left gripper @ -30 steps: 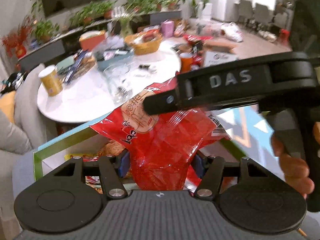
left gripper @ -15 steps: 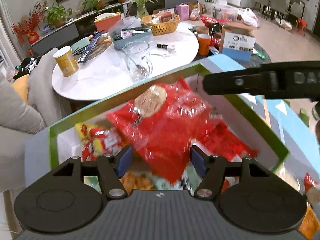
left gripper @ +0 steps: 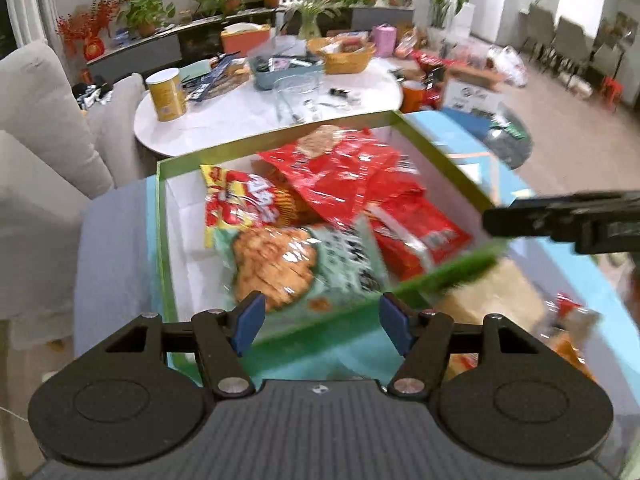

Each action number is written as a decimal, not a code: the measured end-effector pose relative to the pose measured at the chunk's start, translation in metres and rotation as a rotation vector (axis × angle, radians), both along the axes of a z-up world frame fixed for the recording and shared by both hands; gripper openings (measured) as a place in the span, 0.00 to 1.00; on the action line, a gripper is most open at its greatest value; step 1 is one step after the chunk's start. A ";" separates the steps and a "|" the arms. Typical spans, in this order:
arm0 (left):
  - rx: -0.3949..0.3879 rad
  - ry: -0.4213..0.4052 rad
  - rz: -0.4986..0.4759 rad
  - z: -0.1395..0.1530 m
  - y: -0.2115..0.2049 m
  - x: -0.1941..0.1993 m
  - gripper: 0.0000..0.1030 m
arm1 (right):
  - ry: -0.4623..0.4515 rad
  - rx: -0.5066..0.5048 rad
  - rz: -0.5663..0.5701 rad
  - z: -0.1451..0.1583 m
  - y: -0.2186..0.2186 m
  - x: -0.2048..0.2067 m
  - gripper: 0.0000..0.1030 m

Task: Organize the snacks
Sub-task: 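Lower the right gripper onto the wrapped sliced-bread loaf and grasp it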

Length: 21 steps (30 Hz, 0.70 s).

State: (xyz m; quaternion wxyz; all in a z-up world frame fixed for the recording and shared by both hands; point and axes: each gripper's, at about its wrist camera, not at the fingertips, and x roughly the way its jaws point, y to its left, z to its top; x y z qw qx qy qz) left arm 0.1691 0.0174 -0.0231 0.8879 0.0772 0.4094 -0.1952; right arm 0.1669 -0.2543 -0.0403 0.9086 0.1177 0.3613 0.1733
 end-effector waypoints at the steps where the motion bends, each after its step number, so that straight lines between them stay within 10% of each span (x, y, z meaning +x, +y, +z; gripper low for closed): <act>1: -0.010 -0.003 -0.003 0.000 0.000 -0.007 0.59 | 0.017 -0.001 -0.007 -0.004 -0.003 -0.003 0.76; 13: -0.100 -0.010 -0.098 -0.011 -0.037 -0.059 0.67 | 0.167 0.031 -0.090 -0.039 -0.027 -0.016 0.91; 21: -0.008 -0.032 -0.150 -0.032 -0.074 -0.066 0.67 | 0.216 0.068 -0.111 -0.054 -0.038 -0.016 0.91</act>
